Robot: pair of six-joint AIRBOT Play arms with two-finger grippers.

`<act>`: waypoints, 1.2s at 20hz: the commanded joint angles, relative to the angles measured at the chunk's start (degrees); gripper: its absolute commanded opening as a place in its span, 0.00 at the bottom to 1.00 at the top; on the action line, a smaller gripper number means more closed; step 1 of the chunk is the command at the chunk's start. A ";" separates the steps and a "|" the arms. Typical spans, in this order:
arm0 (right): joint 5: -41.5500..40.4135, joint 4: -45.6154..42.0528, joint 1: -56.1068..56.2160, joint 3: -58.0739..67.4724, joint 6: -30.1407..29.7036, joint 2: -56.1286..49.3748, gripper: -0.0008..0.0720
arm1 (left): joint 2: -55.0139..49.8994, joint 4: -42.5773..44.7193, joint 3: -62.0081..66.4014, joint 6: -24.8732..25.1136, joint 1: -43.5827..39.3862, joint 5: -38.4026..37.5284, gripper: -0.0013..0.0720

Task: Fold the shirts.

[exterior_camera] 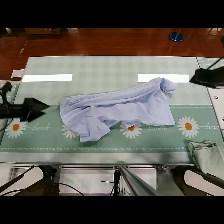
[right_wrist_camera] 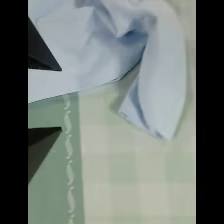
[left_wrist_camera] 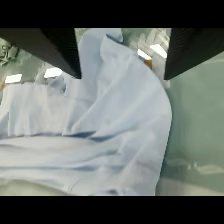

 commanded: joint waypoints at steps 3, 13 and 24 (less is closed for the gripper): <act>6.08 4.92 -8.15 -9.73 -5.20 0.96 0.62 | 3.74 1.18 -17.59 1.53 1.46 2.32 0.98; 5.70 4.00 -8.98 -15.26 -7.56 0.98 0.62 | 2.82 -9.57 -18.88 1.38 -13.51 23.34 0.96; 6.88 -0.44 -14.75 -15.26 -7.69 0.96 0.73 | -4.46 -10.82 -17.86 5.14 -21.18 21.33 0.05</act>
